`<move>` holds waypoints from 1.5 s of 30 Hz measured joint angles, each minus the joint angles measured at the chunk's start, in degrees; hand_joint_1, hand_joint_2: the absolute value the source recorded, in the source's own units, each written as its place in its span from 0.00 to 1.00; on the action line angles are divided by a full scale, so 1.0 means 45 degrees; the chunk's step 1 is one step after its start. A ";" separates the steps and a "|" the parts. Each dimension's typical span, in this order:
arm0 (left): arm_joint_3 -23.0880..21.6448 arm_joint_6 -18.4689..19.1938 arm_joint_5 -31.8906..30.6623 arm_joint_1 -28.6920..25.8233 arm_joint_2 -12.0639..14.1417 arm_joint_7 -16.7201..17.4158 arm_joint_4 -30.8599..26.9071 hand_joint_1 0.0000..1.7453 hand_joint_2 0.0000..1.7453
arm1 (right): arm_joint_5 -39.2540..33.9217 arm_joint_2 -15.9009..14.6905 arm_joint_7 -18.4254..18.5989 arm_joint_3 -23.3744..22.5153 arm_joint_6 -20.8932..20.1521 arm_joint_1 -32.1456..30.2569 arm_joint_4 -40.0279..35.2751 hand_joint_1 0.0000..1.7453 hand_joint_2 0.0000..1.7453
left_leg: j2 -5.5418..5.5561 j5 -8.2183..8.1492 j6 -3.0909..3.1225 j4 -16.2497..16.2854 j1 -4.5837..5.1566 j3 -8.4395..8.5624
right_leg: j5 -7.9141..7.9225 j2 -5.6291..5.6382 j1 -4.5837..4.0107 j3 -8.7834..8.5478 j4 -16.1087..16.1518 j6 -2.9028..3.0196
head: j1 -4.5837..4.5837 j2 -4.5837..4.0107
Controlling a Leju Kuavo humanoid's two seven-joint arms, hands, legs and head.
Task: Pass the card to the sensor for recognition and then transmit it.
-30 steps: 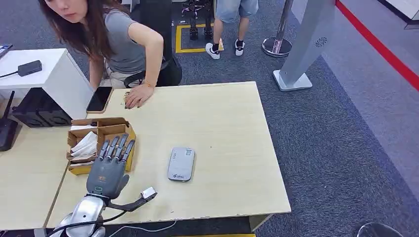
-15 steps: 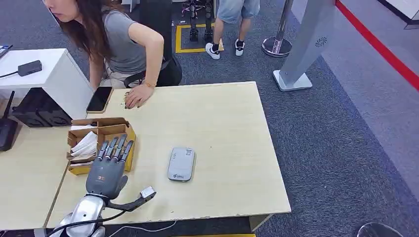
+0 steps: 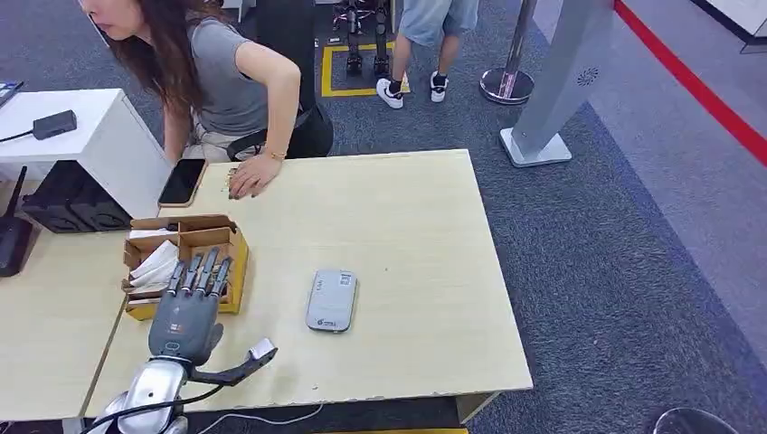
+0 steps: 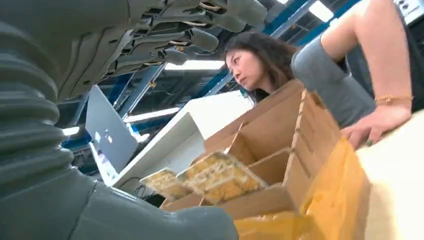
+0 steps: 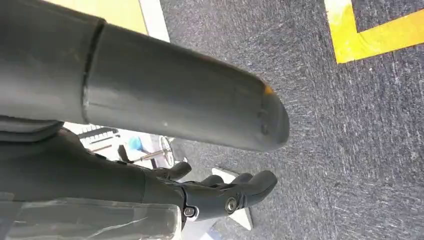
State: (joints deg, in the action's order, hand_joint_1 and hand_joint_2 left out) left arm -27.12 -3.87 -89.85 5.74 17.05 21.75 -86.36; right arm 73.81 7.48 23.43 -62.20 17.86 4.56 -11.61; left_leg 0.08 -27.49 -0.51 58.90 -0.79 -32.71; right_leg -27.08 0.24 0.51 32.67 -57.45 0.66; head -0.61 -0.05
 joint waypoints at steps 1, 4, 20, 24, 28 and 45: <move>0.0000 0.0083 0.0000 -0.0023 0.0058 0.0014 0.0000 0.00 1.00 | 0.0000 0.0005 0.0004 -0.0005 0.0005 -0.0002 0.0000 0.00 0.00 | 0.0000 0.0000 0.0000 0.0000 0.0000 0.0000 | 0.0000 0.0000 0.0000 0.0000 0.0000 0.0000 | -0.0005 0.0000; 0.0000 0.0336 0.0000 -0.0179 0.0214 0.0151 0.0000 0.00 1.00 | -0.0005 0.0004 0.0000 -0.0019 0.0034 0.0000 0.0000 0.00 0.00 | -0.0001 0.0000 0.0000 0.0000 0.0000 -0.0001 | 0.0000 0.0000 0.0000 -0.0002 0.0000 0.0000 | 0.0005 -0.0004; 0.0000 0.0190 0.0000 -0.1193 0.1049 0.0792 -0.0753 0.00 1.00 | -0.0146 0.0005 -0.0039 -0.0209 0.0121 -0.0001 -0.0005 0.00 0.00 | 0.0002 0.0001 0.0000 0.0000 0.0000 0.0000 | 0.0000 0.0000 0.0000 -0.0004 0.0000 -0.0001 | 0.0000 0.0000; 0.0024 0.0176 0.0000 -0.1314 0.1234 0.0947 -0.0889 0.00 1.00 | -0.0136 0.0005 -0.0039 -0.0209 0.0126 0.0000 -0.0005 0.00 0.00 | 0.0003 0.0000 0.0000 0.0000 -0.0001 0.0001 | 0.0000 -0.0001 0.0000 -0.0004 0.0000 0.0000 | 0.0015 -0.0004; 0.0092 0.0176 0.0000 -0.1375 0.1287 0.1001 -0.0937 0.00 1.00 | -0.0136 0.0005 -0.0039 -0.0209 0.0126 0.0000 -0.0005 0.00 0.00 | 0.0002 0.0000 0.0000 0.0000 0.0000 0.0000 | 0.0000 -0.0001 0.0000 -0.0003 0.0000 0.0000 | 0.0010 0.0000; 0.0500 -0.0431 0.0000 -0.1416 0.1797 0.2404 -0.0826 0.00 1.00 | 0.0160 0.0004 -0.0039 -0.0204 -0.0010 0.0002 -0.0010 0.00 0.00 | 0.0001 0.0000 0.0000 0.0000 -0.0001 0.0000 | 0.0000 -0.0001 0.0000 -0.0004 0.0000 -0.0001 | 0.0009 -0.0004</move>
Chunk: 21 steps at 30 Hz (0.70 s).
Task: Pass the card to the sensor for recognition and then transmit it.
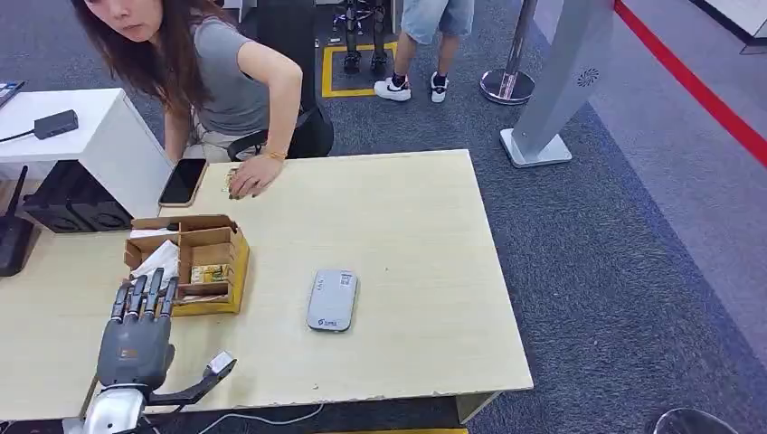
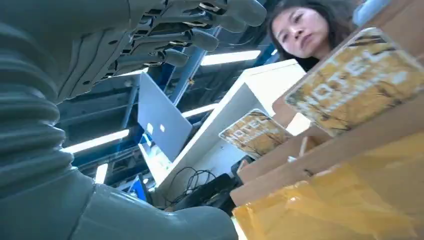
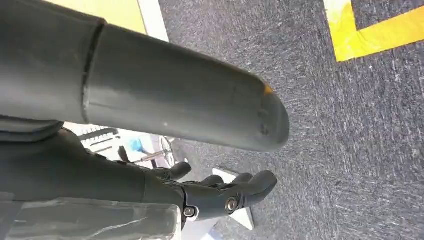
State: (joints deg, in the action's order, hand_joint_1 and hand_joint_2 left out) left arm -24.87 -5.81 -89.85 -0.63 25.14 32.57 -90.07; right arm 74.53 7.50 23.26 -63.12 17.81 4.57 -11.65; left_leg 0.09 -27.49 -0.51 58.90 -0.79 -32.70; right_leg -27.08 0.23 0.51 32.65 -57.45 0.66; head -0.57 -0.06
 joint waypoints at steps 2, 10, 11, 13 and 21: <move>0.0132 -0.0122 0.0000 0.0008 0.0000 -0.0005 0.0112 0.00 1.00 | 0.0117 0.0000 0.0000 -0.0005 -0.0039 0.0000 0.0000 0.00 0.00 | 0.0000 0.0000 0.0000 0.0000 0.0000 0.0001 | 0.0000 0.0000 0.0000 0.0001 0.0000 0.0000 | 0.0000 0.0000; 0.0306 -0.0555 0.0000 0.0207 -0.0141 -0.0306 0.0890 0.00 1.00 | 0.0175 -0.0004 -0.0005 0.0000 -0.0058 0.0013 -0.0005 0.00 0.00 | 0.0001 0.0000 0.0000 0.0000 0.0000 0.0002 | 0.0000 0.0000 0.0000 0.0001 0.0000 0.0000 | 0.0000 0.0004; 0.0311 -0.0671 0.0000 0.0286 -0.0175 -0.0443 0.1040 0.00 1.00 | 0.0185 -0.0005 -0.0005 0.0005 -0.0058 0.0014 -0.0005 0.00 0.00 | 0.0001 0.0000 0.0000 0.0000 0.0001 0.0002 | 0.0000 0.0001 0.0000 0.0001 0.0000 0.0000 | 0.0000 0.0000; 0.0306 -0.0929 0.0000 0.0472 -0.0330 -0.0671 0.1410 0.00 1.00 | 0.0248 -0.0004 -0.0034 0.0005 -0.0063 0.0012 -0.0005 0.00 0.00 | 0.0001 0.0001 0.0000 0.0001 0.0000 0.0002 | 0.0001 0.0000 0.0000 0.0001 0.0000 0.0000 | -0.0004 0.0000; 0.0306 -0.1574 0.0000 0.1089 -0.0840 -0.1151 0.2564 0.00 1.00 | 0.0384 -0.0005 -0.0039 0.0010 -0.0078 0.0018 -0.0005 0.00 0.00 | -0.0001 0.0001 0.0000 0.0002 0.0001 0.0006 | 0.0007 0.0002 0.0000 0.0001 0.0000 -0.0002 | 0.0005 0.0004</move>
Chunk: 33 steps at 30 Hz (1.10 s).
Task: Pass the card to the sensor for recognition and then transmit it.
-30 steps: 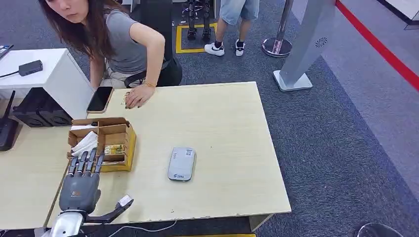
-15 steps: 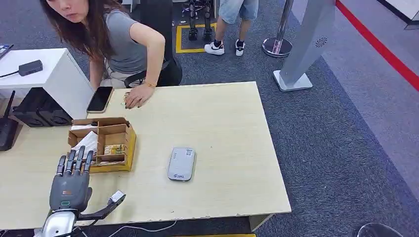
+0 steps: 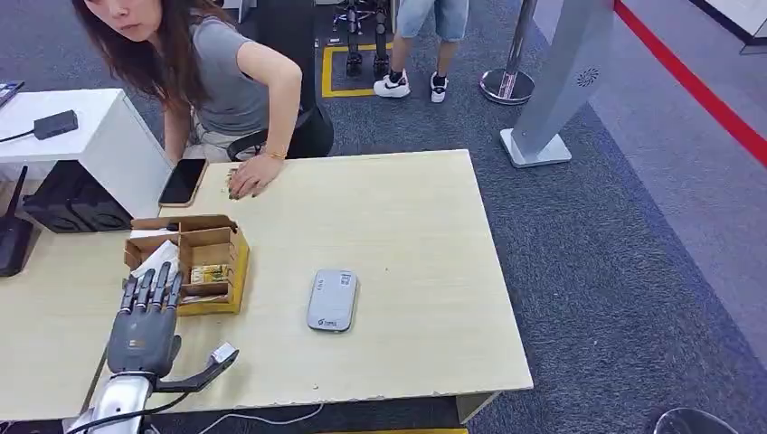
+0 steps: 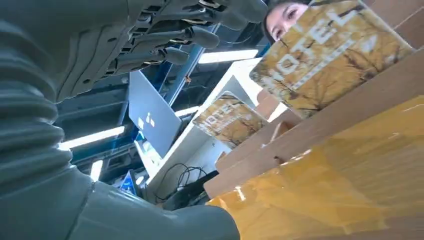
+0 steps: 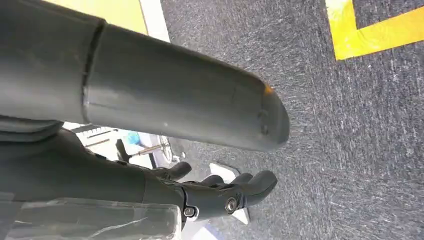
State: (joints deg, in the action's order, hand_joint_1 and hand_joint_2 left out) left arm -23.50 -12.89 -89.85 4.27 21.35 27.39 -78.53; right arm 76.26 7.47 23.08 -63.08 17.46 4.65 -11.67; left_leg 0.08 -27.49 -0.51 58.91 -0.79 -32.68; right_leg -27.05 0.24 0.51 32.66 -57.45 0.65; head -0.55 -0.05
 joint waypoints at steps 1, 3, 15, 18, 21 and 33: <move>0.0000 -0.0108 0.0000 0.0053 -0.0049 -0.0025 0.0088 0.00 1.00 | 0.0005 0.0000 0.0000 0.0000 0.0000 0.0002 0.0000 0.00 0.00 | 0.0000 0.0000 0.0000 0.0000 0.0000 0.0000 | 0.0000 -0.0001 0.0000 0.0001 0.0000 0.0000 | 0.0000 0.0000; -0.0005 -0.0336 0.0000 0.0170 -0.0141 -0.0195 0.0268 0.00 1.00 | 0.0010 0.0000 0.0000 0.0005 0.0000 0.0003 0.0000 0.00 0.00 | 0.0000 0.0000 0.0000 0.0000 0.0000 -0.0001 | 0.0000 -0.0001 0.0000 0.0001 0.0000 0.0000 | 0.0000 0.0000; -0.0044 -0.0788 0.0000 0.0432 -0.0515 -0.0389 0.0836 0.00 1.00 | 0.0014 0.0000 0.0000 0.0005 -0.0015 0.0001 0.0000 0.00 0.00 | -0.0001 0.0000 0.0000 0.0000 0.0000 -0.0001 | 0.0000 0.0001 0.0000 0.0001 0.0000 0.0000 | 0.0000 0.0000; -0.0044 -0.0792 0.0000 0.0433 -0.0554 -0.0389 0.0870 0.00 1.00 | 0.0015 0.0000 0.0000 0.0005 -0.0015 0.0002 0.0000 0.00 0.00 | -0.0001 0.0000 0.0000 0.0000 0.0000 -0.0001 | 0.0000 0.0000 0.0000 0.0001 0.0000 0.0000 | 0.0000 0.0000; -0.0044 -0.0792 0.0000 0.0436 -0.0583 -0.0389 0.0899 0.00 1.00 | 0.0014 0.0000 0.0000 0.0005 -0.0015 0.0000 0.0000 0.00 0.00 | -0.0002 0.0000 0.0000 0.0000 0.0000 -0.0001 | 0.0000 0.0000 0.0000 0.0001 0.0000 0.0000 | 0.0000 0.0000; -0.0044 -0.0826 0.0000 0.0464 -0.0607 -0.0389 0.0962 0.00 1.00 | 0.0014 0.0000 0.0000 0.0005 -0.0014 0.0001 0.0000 0.00 0.00 | -0.0003 0.0000 0.0000 0.0000 0.0000 -0.0001 | 0.0000 0.0000 0.0000 0.0000 0.0000 0.0000 | 0.0000 -0.0004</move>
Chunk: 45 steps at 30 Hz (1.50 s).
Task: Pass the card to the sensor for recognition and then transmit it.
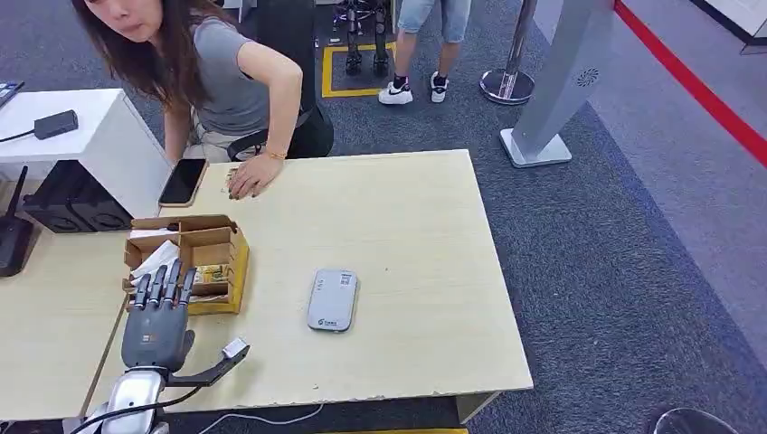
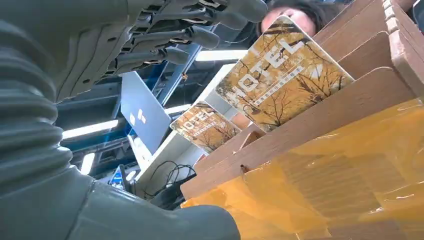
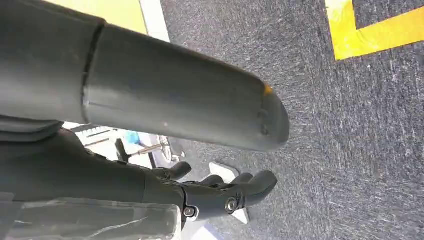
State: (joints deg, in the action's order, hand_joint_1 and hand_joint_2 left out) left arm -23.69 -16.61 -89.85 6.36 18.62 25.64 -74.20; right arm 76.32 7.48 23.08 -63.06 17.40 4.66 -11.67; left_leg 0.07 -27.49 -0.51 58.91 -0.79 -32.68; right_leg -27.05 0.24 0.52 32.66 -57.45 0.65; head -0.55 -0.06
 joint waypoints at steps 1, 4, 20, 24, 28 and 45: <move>0.0000 0.0000 0.0000 0.0000 0.0000 0.0000 0.0005 0.00 1.00 | 0.0000 0.0000 0.0000 0.0000 0.0000 0.0000 0.0000 0.00 0.00 | 0.0000 0.0000 0.0000 0.0000 0.0000 0.0000 | 0.0000 0.0000 0.0000 0.0000 0.0000 0.0000 | 0.0000 0.0000; 0.0000 0.0000 0.0000 0.0000 0.0000 0.0000 0.0005 0.00 1.00 | 0.0000 0.0000 0.0000 0.0000 0.0000 0.0000 0.0000 0.00 0.00 | 0.0001 0.0000 0.0000 0.0000 0.0000 0.0000 | 0.0000 0.0000 0.0000 0.0000 0.0000 0.0000 | 0.0000 0.0000; -0.0005 0.0000 0.0000 0.0000 0.0000 0.0000 0.0005 0.00 1.00 | 0.0000 0.0000 0.0000 0.0000 0.0000 0.0000 0.0000 0.00 0.00 | 0.0000 0.0000 0.0000 0.0000 0.0000 0.0000 | 0.0000 0.0000 0.0000 0.0000 0.0000 0.0000 | 0.0000 0.0000; -0.0005 0.0000 0.0000 0.0000 0.0000 0.0000 0.0005 0.00 1.00 | 0.0000 -0.0005 0.0000 0.0000 0.0000 0.0000 0.0000 0.00 0.00 | 0.0000 0.0000 0.0000 0.0000 0.0000 0.0000 | 0.0000 0.0000 0.0000 0.0000 0.0000 0.0000 | 0.0000 0.0000; -0.0005 0.0000 0.0000 0.0000 0.0000 0.0000 0.0005 0.00 1.00 | 0.0000 0.0000 0.0000 0.0000 0.0000 -0.0001 0.0000 0.00 0.00 | 0.0000 0.0000 0.0000 0.0000 0.0000 0.0000 | 0.0000 0.0000 0.0000 0.0000 0.0000 0.0000 | 0.0000 0.0005; -0.0005 0.0000 0.0000 0.0000 0.0000 0.0000 0.0005 0.00 1.00 | 0.0000 0.0000 0.0000 0.0000 0.0000 -0.0001 0.0000 0.00 0.00 | 0.0000 0.0000 0.0000 0.0000 0.0000 0.0000 | 0.0000 0.0000 0.0000 0.0000 0.0000 0.0000 | 0.0000 0.0004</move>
State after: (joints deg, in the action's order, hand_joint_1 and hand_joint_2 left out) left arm -23.71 -16.61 -89.85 6.36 18.62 25.64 -74.18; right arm 76.32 7.47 23.08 -63.06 17.40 4.65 -11.67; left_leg 0.07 -27.49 -0.51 58.91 -0.79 -32.68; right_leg -27.05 0.24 0.51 32.66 -57.45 0.65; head -0.55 -0.04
